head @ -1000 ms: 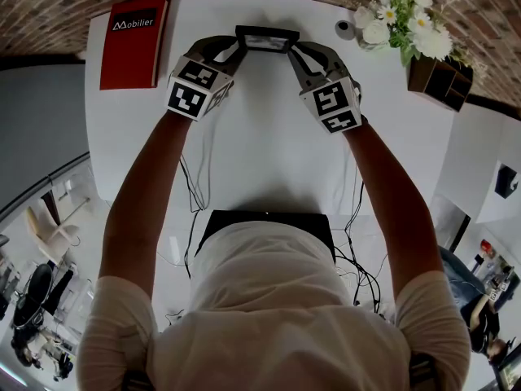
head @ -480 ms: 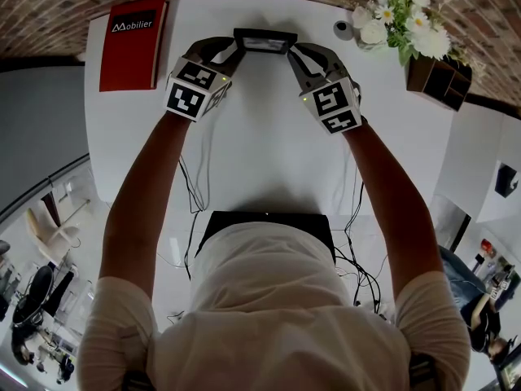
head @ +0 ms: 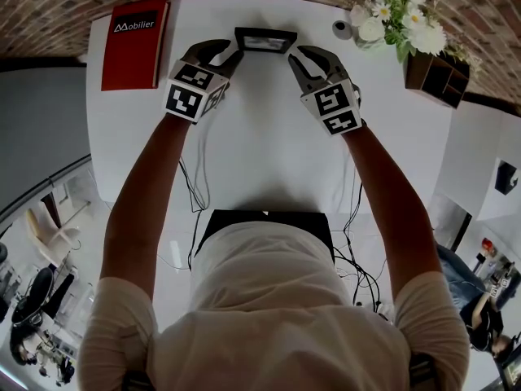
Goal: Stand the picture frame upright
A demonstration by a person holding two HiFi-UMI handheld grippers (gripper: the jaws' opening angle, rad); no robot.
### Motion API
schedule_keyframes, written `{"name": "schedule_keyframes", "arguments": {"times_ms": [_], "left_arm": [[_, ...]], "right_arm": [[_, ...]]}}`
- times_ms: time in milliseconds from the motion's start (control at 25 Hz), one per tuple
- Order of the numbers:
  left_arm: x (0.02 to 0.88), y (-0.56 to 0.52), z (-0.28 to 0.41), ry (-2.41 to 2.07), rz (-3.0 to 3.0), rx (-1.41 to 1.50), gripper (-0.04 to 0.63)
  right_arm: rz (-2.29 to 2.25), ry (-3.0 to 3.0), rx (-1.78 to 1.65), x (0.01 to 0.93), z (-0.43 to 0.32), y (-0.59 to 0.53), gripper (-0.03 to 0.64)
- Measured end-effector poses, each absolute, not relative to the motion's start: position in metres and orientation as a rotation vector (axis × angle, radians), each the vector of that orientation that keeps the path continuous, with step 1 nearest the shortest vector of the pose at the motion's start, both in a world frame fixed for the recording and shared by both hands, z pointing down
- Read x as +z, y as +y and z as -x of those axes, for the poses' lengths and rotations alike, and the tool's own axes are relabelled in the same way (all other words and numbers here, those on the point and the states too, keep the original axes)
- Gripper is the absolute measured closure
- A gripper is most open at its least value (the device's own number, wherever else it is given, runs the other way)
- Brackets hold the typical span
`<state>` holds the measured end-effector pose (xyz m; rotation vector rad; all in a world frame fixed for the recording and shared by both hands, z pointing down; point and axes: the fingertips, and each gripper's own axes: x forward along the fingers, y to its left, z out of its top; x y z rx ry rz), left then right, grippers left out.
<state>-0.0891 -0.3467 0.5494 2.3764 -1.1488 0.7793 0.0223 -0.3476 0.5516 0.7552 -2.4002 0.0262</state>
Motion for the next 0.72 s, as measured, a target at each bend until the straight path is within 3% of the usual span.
{"name": "schedule_keyframes", "arguments": {"times_ms": [720], "left_arm": [[0.526,-0.277,0.105,-1.116,-2.370,0.710,0.466]], "right_arm": [[-0.945,-2.360,0.123,0.529,-0.036,-0.291,0.551]]}}
